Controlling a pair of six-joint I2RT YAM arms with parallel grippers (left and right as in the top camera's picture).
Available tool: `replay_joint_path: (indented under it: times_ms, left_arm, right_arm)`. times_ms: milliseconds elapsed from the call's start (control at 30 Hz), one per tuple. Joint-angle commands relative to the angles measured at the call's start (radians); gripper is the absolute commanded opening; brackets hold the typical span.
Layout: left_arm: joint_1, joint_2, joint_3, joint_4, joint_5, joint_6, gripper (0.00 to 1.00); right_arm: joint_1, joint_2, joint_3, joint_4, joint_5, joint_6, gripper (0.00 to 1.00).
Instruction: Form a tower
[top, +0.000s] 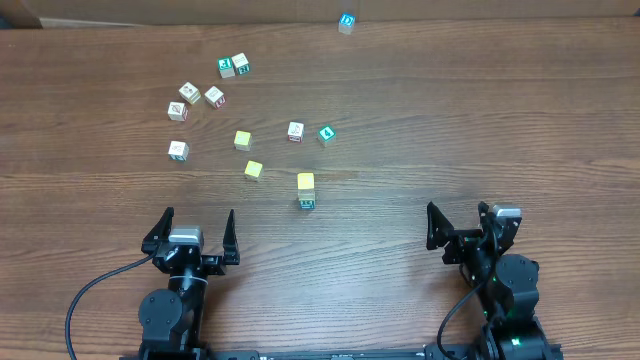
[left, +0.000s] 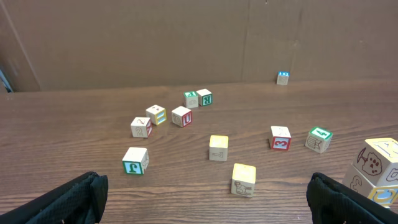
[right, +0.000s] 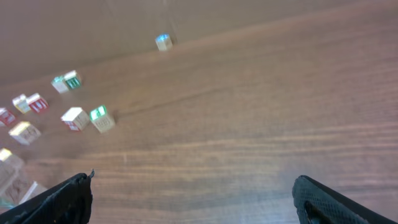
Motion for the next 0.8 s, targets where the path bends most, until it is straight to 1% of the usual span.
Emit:
replay_joint_path:
  times_ms: [0,67,400,767]
  left_arm:
    - [-0.006,-0.011,-0.004,0.002,0.005,0.016,1.0]
    - [-0.006,-0.011,-0.004,0.002,0.005,0.016,1.0]
    - [-0.006,-0.011,-0.004,0.002,0.005,0.016,0.99]
    - [-0.006,-0.011,-0.004,0.002,0.005,0.016,0.99]
  right_arm:
    - [-0.005,-0.066,-0.01,-0.054,0.016,-0.024,1.0]
    - [-0.005,-0.093,-0.01,-0.096,0.016,-0.023,1.0]
    - [-0.003,-0.123,-0.01,-0.096,0.016,-0.024,1.0]
    - [-0.003,-0.335,-0.01,-0.097,0.016,-0.05,1.0]
